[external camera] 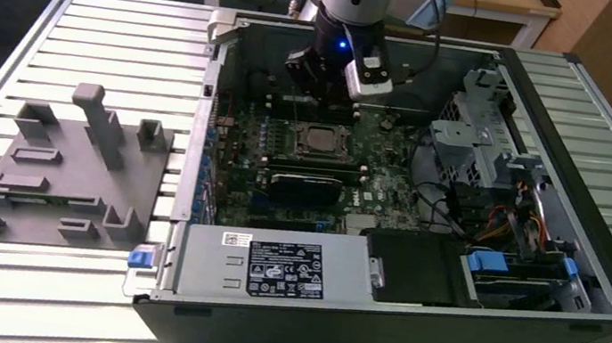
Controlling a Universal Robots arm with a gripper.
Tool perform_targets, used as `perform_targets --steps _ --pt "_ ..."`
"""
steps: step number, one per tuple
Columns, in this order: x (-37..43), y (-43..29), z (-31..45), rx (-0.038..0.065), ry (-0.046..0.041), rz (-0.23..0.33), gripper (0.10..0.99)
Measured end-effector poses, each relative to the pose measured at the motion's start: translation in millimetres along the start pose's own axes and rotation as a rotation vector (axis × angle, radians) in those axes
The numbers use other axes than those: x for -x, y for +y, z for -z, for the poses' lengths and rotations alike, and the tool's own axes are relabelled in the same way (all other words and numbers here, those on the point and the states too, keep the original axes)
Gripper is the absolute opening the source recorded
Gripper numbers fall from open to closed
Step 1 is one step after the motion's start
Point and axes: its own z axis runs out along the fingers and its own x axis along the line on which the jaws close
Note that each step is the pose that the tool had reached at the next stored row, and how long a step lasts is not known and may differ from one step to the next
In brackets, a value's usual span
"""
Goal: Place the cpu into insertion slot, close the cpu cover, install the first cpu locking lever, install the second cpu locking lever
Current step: 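Install the first cpu locking lever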
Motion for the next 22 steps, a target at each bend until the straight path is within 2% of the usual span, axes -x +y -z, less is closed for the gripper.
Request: perform_targets --steps 8,10,13,22 --pt "-0.3 -0.1 0.1 0.007 -0.009 0.067 0.122" --pt "-1.9 -0.4 -0.1 0.011 -0.0146 0.071 0.122" --pt "-7.9 -1.6 -0.3 0.014 -0.0231 0.073 0.122" --pt "-27.2 -5.5 -0.3 0.015 -0.0282 0.076 0.122"
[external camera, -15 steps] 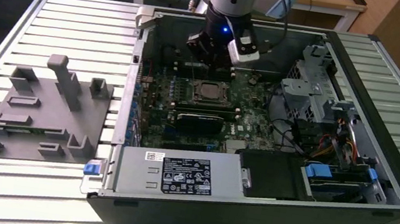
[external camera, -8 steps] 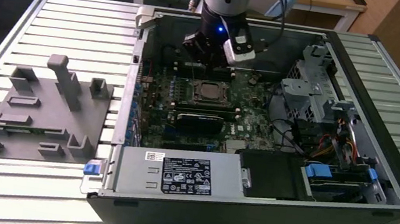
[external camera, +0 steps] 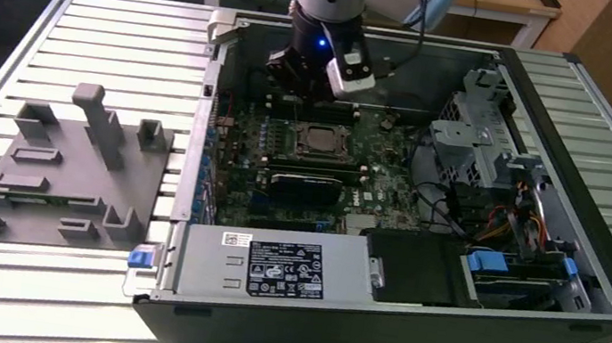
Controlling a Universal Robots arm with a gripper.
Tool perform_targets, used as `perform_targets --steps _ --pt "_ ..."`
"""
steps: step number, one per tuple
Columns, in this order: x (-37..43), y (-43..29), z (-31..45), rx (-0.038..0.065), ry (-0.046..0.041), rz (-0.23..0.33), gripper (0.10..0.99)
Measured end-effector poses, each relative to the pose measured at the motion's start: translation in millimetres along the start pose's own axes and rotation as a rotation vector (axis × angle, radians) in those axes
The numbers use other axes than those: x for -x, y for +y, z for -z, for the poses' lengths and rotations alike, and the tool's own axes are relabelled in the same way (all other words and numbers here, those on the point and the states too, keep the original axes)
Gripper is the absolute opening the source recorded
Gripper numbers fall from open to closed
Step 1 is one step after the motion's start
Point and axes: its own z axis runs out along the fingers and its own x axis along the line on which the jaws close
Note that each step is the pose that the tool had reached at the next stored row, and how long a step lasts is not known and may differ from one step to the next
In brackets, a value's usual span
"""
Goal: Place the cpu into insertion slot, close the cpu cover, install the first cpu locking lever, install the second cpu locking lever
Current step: 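Install the first cpu locking lever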
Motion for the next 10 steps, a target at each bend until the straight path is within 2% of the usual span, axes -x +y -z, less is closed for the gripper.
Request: perform_targets --steps 4,10 --pt "-8.6 -1.0 1.2 0.001 -0.003 0.001 0.122" --pt "-14.2 -1.7 1.3 0.0 -0.0011 0.032 0.122"
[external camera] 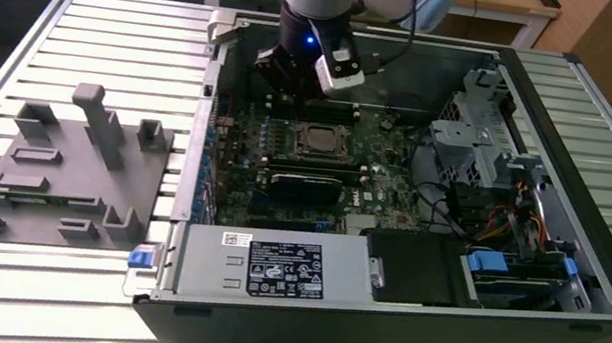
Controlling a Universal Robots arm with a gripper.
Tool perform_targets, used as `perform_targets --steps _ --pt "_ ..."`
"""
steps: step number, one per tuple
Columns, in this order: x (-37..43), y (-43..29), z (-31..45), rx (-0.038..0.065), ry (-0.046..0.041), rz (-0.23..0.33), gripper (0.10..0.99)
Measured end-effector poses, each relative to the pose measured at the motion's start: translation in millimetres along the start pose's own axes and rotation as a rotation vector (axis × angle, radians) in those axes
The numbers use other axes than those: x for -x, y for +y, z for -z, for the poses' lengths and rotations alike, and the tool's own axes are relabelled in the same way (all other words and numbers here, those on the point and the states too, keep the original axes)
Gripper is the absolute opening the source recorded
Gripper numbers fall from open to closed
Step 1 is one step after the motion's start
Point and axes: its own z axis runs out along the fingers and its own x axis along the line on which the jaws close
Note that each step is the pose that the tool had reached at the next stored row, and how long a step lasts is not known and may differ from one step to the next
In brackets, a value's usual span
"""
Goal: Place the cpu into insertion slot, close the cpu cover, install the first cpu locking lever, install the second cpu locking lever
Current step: 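Install the first cpu locking lever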
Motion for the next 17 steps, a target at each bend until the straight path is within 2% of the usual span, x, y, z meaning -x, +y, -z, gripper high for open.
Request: perform_targets --steps 4,8,17 --pt "-7.7 -0.6 -0.1 0.0 -0.0002 0.0 0.122" --pt "-11.9 0.2 -0.2 0.001 -0.0001 0.001 0.122" --pt "-16.6 12.3 -0.6 0.001 0.0 0.002 0.122"
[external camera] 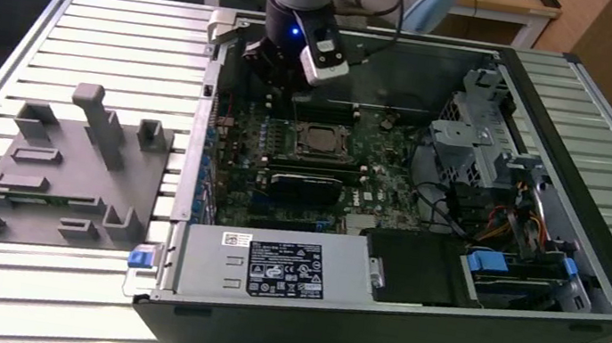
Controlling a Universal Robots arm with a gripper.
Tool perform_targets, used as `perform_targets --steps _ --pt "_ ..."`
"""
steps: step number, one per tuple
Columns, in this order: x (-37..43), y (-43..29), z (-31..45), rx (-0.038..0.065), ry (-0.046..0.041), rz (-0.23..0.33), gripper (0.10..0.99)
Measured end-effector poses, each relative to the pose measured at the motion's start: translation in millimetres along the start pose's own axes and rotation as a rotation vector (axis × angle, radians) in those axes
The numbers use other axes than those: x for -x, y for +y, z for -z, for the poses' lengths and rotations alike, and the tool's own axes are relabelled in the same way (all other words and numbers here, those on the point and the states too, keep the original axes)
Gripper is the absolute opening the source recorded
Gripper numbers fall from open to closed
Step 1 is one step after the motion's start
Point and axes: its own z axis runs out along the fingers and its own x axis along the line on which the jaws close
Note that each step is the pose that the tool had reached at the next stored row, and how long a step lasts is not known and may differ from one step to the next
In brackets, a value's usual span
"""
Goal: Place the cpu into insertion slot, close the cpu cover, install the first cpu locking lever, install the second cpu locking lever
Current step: 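Install the first cpu locking lever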
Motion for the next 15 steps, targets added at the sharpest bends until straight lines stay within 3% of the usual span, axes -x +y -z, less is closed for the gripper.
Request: perform_targets --steps 15 --pt "-2.0 14.4 0.7 0.0 -0.0002 0.002 0.122"
